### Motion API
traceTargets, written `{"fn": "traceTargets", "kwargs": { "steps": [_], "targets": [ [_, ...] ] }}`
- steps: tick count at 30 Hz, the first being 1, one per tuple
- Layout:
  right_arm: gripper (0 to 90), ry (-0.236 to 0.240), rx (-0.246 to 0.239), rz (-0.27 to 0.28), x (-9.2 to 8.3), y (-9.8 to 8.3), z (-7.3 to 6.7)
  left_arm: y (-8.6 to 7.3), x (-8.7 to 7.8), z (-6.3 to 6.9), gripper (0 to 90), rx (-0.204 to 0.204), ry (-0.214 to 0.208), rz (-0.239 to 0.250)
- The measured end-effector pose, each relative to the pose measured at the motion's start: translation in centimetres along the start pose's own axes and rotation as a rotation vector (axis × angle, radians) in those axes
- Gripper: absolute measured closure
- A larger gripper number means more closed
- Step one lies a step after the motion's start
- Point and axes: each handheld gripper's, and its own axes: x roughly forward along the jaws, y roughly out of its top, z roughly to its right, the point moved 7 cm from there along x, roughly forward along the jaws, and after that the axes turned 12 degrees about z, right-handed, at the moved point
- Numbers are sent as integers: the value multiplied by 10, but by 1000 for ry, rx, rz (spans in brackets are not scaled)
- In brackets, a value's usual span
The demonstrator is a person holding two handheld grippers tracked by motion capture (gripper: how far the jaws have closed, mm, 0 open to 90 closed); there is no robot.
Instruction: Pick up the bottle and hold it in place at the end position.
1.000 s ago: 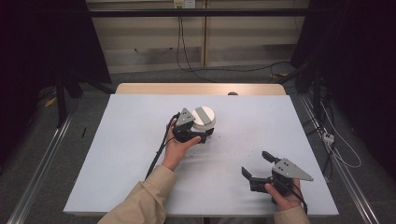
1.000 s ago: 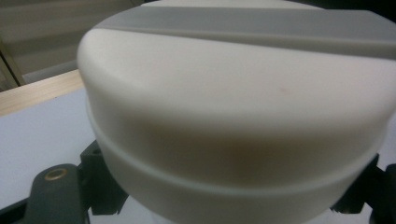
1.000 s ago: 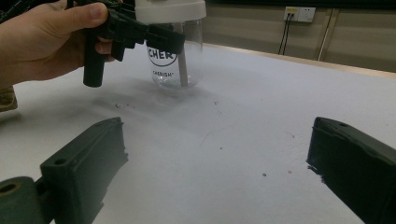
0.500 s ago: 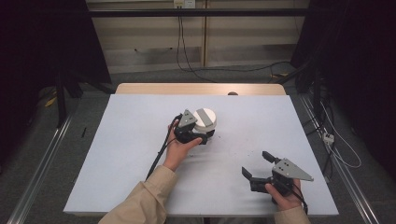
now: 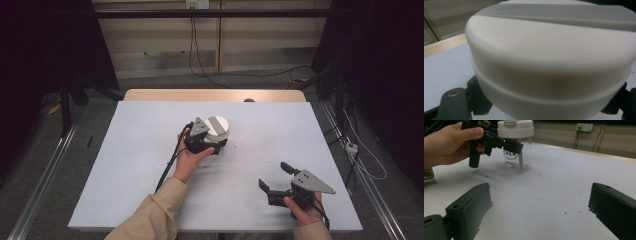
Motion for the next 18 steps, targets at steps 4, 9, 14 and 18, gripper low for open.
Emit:
{"fn": "traceTargets", "kwargs": {
  "steps": [4, 9, 14, 18],
  "targets": [
    [36, -1, -1, -1, 1, 0, 0, -1, 1, 1, 184, 0, 0, -1],
    [36, 5, -4, -4, 2, -1, -2, -2, -1, 0, 184, 0, 0, -3],
    [36, 6, -8, -9, 4, -1, -2, -3, -4, -2, 184, -7, -1, 3],
    [35, 7, -3, -14, 7, -2, -3, -4, -4, -1, 184, 11, -2, 9]
  ]
}}
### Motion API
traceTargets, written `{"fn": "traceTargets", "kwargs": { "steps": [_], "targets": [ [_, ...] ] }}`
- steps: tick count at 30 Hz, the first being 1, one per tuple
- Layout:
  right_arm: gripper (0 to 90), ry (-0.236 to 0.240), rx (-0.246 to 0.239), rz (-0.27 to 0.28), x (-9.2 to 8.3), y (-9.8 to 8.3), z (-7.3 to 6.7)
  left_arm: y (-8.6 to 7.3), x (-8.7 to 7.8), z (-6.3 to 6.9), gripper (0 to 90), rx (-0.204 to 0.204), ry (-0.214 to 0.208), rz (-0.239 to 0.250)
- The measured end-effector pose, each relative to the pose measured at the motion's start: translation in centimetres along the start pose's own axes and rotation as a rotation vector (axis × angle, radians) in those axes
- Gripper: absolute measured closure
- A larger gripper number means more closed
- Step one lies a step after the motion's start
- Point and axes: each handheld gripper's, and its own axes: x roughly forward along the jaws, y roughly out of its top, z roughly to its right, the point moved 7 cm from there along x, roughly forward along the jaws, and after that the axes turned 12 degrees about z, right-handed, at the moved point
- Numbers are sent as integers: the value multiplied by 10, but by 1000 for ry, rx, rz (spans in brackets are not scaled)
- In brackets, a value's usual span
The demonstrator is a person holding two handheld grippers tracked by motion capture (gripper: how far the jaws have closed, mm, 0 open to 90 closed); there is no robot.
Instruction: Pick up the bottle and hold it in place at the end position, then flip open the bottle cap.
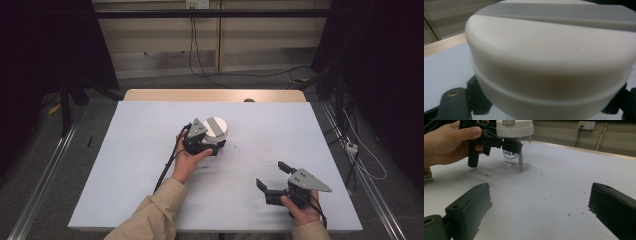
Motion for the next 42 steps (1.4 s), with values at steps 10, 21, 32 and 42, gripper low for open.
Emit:
{"fn": "traceTargets", "kwargs": {
  "steps": [10, 21, 32, 42],
  "targets": [
    [40, -10, 31, -32, 16, 4, 1, -2, 0, 0, 184, -8, 4, 25],
    [56, -3, 73, -52, 33, 12, -1, -2, 0, 0, 184, -17, 5, 23],
    [80, 16, 83, -69, 48, 14, -6, -3, -1, 0, 184, -18, 3, 19],
    [118, 35, 82, -80, 64, 23, -11, -3, -1, 0, 184, -19, 4, 17]
  ]
}}
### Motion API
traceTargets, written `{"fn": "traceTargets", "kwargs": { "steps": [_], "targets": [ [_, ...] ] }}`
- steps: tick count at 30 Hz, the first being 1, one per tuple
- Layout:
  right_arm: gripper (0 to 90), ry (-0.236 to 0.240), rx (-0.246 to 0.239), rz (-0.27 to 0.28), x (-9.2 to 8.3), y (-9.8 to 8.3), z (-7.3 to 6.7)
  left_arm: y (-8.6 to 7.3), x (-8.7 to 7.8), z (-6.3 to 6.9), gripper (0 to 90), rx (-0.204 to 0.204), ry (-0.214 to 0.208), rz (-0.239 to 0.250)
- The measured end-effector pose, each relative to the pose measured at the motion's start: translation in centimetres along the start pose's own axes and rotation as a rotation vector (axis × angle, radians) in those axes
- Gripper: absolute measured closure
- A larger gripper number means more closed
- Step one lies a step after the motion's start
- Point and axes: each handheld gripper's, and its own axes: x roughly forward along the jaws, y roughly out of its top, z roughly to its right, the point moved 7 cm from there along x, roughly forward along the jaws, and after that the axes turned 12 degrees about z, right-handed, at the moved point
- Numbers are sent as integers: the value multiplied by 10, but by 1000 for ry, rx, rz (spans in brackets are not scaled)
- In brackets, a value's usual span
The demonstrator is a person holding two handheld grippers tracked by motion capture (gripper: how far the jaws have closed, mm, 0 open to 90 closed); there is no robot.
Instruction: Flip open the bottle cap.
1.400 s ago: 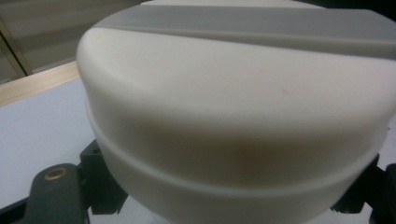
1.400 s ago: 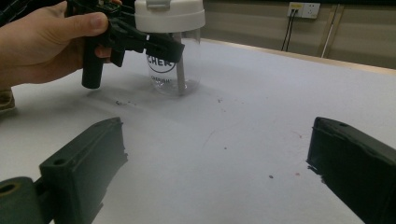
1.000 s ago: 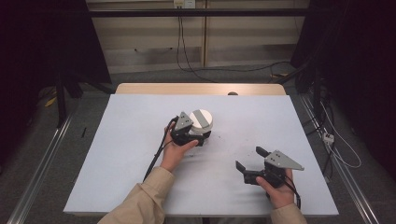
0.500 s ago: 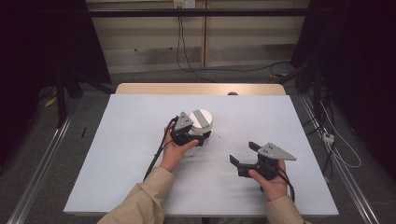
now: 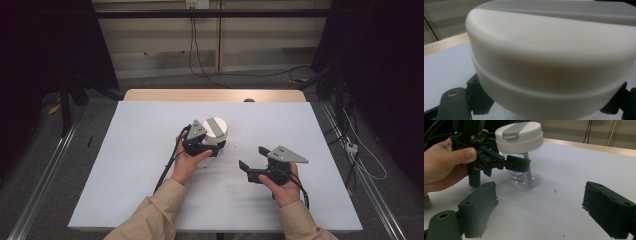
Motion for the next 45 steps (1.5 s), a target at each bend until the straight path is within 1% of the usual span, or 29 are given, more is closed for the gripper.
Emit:
{"fn": "traceTargets", "kwargs": {
  "steps": [3, 6, 8, 13, 15, 18, 24, 27, 28, 33, 41, 45],
  "targets": [
    [163, -6, 3, -7, 5, 2, -1, 0, 0, 0, 184, 0, -1, 0],
    [250, -4, 12, -13, 10, 3, -2, 0, 0, 0, 184, -1, -2, 0],
    [298, 6, -3, -25, 14, 4, -4, 0, 0, 0, 184, -4, -1, 0],
    [451, 32, -10, -39, 21, 6, -8, 0, 0, -1, 184, -2, 0, 0],
    [498, 43, -9, -42, 24, 8, -10, 0, 0, -1, 184, -3, -1, 1],
    [620, 52, -6, -49, 27, 10, -11, 0, 0, 0, 184, -4, 0, 0],
    [817, 72, 7, -70, 33, 15, -11, 0, 0, -1, 184, -3, 0, 0],
    [883, 85, 8, -75, 37, 19, -12, 0, 0, -1, 184, -4, 0, 1],
    [900, 89, 8, -74, 39, 20, -13, 0, 0, -1, 184, -6, -1, 1],
    [900, 96, -8, -87, 47, 23, -16, 0, 1, -1, 184, -8, -1, 4],
    [900, 105, -12, -102, 58, 25, -19, 0, 1, -1, 184, -9, 0, 3],
    [900, 108, -20, -106, 64, 25, -20, 0, 1, -1, 184, -1, -2, 0]
  ]
}}
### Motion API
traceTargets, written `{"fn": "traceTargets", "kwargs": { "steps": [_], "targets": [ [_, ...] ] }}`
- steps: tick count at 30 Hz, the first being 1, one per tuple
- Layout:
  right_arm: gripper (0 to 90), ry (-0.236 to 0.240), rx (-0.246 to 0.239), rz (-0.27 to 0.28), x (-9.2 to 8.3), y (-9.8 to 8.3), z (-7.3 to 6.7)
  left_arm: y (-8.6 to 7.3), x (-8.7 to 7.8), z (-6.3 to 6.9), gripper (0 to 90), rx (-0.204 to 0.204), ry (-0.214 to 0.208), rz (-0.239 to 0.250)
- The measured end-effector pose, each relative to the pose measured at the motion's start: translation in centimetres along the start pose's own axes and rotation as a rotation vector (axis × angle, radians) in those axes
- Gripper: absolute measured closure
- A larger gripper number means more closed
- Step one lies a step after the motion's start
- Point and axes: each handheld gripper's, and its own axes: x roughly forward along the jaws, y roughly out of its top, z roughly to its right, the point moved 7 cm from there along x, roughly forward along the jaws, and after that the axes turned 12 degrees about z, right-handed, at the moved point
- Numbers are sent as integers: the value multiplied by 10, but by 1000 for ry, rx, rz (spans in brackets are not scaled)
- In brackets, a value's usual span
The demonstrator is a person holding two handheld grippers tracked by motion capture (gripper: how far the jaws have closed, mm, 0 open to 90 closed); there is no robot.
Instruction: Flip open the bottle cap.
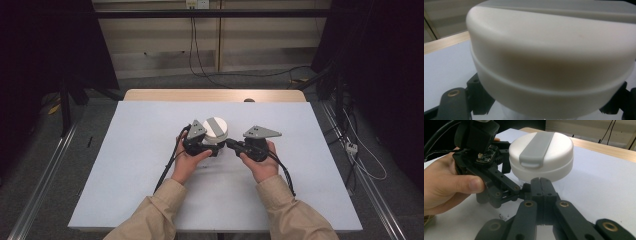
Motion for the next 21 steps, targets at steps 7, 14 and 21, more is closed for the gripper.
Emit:
{"fn": "traceTargets", "kwargs": {
  "steps": [7, 14, 21],
  "targets": [
    [900, 7, 4, -5, 6, 2, -2, 0, 0, 0, 184, -2, -1, 0],
    [900, 19, -5, 6, 8, 7, -5, 0, 0, 0, 184, -11, -2, 3],
    [900, 23, 4, 21, 9, 11, -6, 0, 0, 0, 184, -10, 0, 3]
  ]
}}
